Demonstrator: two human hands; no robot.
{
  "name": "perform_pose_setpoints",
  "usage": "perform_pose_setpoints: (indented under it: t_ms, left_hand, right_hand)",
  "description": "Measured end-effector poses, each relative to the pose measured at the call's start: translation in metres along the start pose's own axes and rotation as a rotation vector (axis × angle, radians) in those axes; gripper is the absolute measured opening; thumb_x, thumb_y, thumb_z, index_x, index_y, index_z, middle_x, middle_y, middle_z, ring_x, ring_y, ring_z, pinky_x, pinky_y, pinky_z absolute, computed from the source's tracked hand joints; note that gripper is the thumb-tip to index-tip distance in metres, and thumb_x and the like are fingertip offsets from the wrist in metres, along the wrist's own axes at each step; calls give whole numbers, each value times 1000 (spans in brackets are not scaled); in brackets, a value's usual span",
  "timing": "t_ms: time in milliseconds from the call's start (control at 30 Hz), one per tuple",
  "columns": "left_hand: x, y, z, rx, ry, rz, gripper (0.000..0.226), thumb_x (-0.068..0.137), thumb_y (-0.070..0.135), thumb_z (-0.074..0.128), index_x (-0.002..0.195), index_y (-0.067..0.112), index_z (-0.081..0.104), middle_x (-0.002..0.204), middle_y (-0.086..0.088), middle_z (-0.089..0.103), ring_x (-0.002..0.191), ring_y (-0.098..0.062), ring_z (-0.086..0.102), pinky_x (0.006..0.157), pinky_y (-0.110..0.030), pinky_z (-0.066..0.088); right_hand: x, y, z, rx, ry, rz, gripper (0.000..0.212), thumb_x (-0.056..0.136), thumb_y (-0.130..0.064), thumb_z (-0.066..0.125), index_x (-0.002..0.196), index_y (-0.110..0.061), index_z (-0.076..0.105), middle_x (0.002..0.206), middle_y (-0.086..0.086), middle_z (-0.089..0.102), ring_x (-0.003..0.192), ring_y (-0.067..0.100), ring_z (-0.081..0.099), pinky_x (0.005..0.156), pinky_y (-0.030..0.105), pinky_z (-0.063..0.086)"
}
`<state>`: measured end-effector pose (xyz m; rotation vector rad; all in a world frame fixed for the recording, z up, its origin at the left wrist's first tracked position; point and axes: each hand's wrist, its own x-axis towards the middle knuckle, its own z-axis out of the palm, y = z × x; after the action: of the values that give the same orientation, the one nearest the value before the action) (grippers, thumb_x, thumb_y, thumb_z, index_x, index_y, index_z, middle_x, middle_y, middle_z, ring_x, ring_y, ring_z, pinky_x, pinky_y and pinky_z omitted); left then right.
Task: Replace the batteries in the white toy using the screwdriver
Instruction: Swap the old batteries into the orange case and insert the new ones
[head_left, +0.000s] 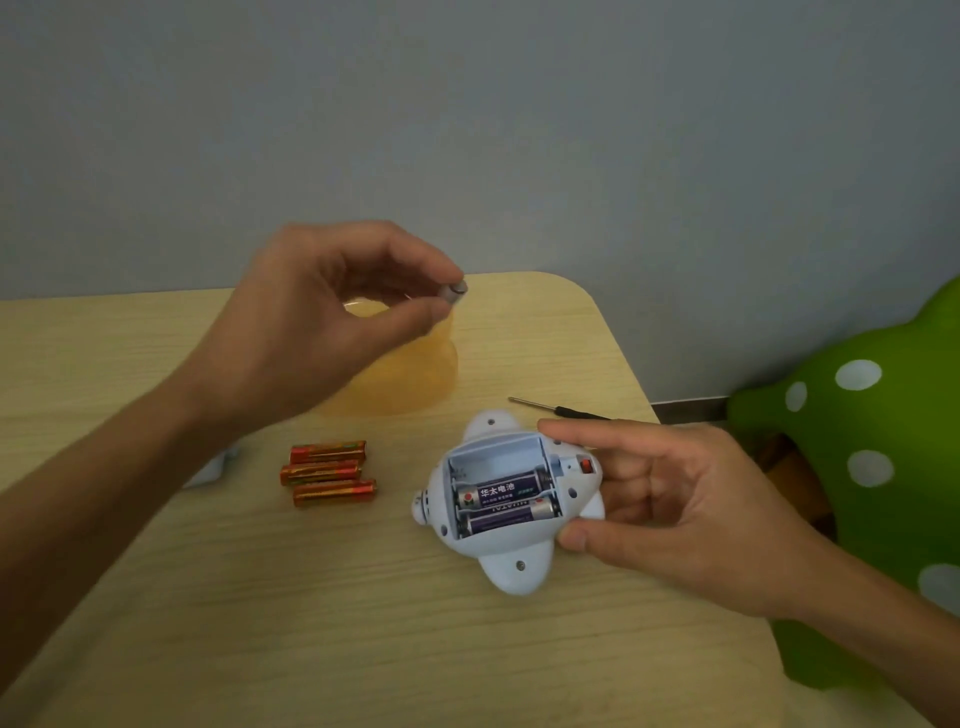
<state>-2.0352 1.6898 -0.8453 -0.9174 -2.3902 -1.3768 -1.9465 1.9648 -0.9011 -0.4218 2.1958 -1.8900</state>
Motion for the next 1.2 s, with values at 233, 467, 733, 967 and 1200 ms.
perform_pose_setpoints:
  t_ms: [233, 467, 733, 967, 1200]
  left_hand:
    - [3, -45, 10, 449, -97, -63, 23, 89, 17, 82, 109, 27, 83, 99, 10, 82, 86, -5, 75, 85, -20, 58]
    - [0, -29, 10, 451, -135, 73, 21, 88, 23, 80, 109, 23, 84, 106, 3, 81, 96, -13, 75, 86, -42, 61]
    - [-34, 23, 31, 352, -458, 230, 24, 89, 52, 70, 107, 40, 80, 112, 14, 59, 102, -3, 57, 80, -25, 49]
    - [-34, 27, 38, 426, -540, 252, 30, 88, 64, 65, 110, 44, 61, 116, 17, 41, 99, -2, 49, 76, -24, 49]
    - [-32, 20, 35, 425, -544, 264, 30, 89, 64, 65, 91, 37, 53, 117, 16, 42, 102, -4, 49, 75, -25, 50]
  right_hand:
    - [0, 1, 0, 12, -7, -20, 65, 73, -11, 86, 132, -30, 69, 115, -1, 83, 99, 31, 81, 85, 37, 66]
    - [0, 2, 0, 20, -4, -19, 65, 72, -10, 86, 133, -27, 69, 113, 0, 83, 98, 27, 82, 84, 33, 65]
    - [0, -1, 0, 3, -15, -3, 65, 74, -8, 84, 135, -21, 64, 113, -2, 83, 98, 20, 82, 83, 29, 65]
    - [0, -1, 0, -36, -15, -8, 64, 81, 7, 82, 135, -22, 65, 112, 0, 84, 97, 21, 82, 83, 29, 64]
    - [0, 1, -2, -42, 8, -25, 63, 80, -3, 84, 137, -24, 66, 114, 1, 83, 100, 25, 82, 86, 36, 65]
